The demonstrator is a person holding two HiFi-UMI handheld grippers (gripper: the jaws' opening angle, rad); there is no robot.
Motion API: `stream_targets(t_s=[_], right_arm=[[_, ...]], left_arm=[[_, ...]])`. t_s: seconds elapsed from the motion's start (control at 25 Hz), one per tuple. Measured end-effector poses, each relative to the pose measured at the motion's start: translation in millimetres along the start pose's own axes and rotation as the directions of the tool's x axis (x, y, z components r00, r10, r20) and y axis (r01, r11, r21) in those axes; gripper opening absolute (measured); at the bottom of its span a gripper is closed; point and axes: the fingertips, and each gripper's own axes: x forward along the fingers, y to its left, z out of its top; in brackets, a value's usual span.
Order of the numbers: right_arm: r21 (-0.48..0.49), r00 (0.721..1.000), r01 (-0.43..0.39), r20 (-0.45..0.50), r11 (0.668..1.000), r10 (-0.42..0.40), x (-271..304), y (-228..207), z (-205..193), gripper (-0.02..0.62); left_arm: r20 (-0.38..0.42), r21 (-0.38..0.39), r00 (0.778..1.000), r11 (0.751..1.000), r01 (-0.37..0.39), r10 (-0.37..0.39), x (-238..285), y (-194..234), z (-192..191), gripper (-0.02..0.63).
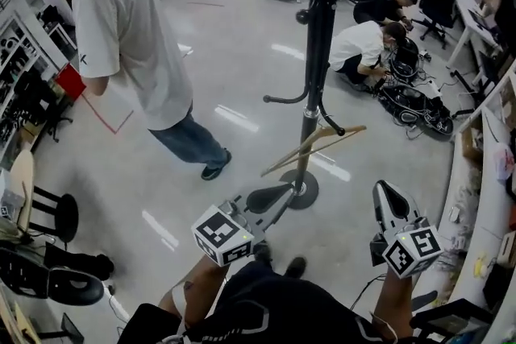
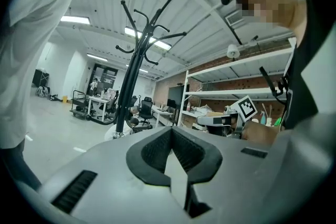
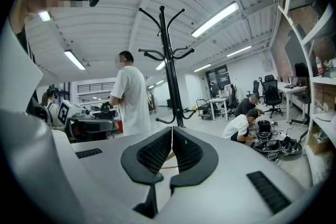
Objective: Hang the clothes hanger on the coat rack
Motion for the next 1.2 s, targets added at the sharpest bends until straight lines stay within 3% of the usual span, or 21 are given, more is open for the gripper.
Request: stream_targets(t_s=[0.28, 0.56, 0.76, 1.04, 1.2], right_arm=[[-0.05, 1.0, -0.011, 0.024, 0.999, 0.012, -6, 59, 10, 0.008], [-0.069, 0.998, 0.064, -0.011, 0.996, -0.065, -38, 175, -26, 0.008], [-0.09, 0.997, 0.074, -0.021, 0.993, -0.076, -76, 244, -35, 0.008], [-0.088, 0.995, 0.098, -0.007, 0.991, -0.099, -137, 272, -38, 0.008], [-0.082, 0.995, 0.09, 0.043, 0.993, -0.087, -195, 288, -43, 0.008]], left_arm=[[0.051, 0.026, 0.998, 0.999, -0.023, 0.022, -68, -3, 23, 0.002], [0.078, 0.014, 0.997, 1.0, 0.0, -0.001, -202, -11, 14, 0.002], [0.09, 0.018, 0.995, 0.999, 0.034, -0.036, -259, -26, 22, 0.0], [0.12, 0.018, 0.991, 0.999, 0.05, -0.052, -290, -83, 24, 0.0], [0.114, 0.023, 0.991, 0.997, 0.069, -0.071, -304, -145, 18, 0.0]])
